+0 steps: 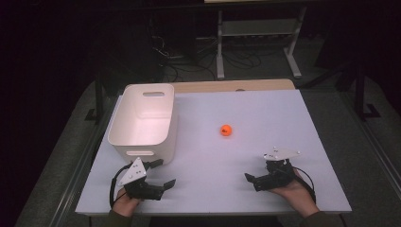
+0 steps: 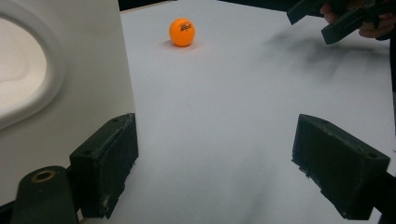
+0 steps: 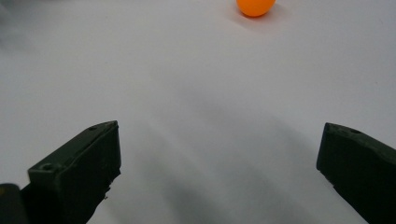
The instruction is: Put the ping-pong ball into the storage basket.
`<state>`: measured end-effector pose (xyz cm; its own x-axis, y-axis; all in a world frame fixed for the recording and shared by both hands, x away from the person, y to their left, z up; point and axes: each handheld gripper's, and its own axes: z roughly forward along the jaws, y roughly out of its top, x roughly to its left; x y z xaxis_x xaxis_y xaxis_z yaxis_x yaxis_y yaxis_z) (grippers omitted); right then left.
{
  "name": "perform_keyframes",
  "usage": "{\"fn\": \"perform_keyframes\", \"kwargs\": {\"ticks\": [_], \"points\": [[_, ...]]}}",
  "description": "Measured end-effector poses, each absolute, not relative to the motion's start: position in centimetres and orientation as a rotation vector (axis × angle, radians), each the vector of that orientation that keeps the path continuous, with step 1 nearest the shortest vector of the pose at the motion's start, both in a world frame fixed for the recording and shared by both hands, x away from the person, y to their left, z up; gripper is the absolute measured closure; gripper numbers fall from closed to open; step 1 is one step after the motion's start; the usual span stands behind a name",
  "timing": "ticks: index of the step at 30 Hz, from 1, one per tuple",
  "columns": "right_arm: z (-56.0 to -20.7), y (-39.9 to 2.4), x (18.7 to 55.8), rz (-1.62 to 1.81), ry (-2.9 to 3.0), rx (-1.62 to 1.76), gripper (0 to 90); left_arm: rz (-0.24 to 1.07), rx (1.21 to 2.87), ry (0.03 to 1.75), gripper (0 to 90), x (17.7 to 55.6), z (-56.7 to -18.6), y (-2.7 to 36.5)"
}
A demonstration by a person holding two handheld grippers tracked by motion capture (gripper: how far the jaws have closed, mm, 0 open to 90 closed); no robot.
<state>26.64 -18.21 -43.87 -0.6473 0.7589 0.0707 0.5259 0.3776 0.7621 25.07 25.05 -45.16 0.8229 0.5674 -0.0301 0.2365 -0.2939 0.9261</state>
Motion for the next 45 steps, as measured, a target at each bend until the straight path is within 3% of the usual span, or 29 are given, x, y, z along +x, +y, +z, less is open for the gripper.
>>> {"fn": "perform_keyframes", "kwargs": {"ticks": [45], "points": [[-43.9,-16.9,28.5,1.167,2.36,1.124,0.0,0.37,1.877,0.604,14.2,25.1,-45.2,25.1]]}}
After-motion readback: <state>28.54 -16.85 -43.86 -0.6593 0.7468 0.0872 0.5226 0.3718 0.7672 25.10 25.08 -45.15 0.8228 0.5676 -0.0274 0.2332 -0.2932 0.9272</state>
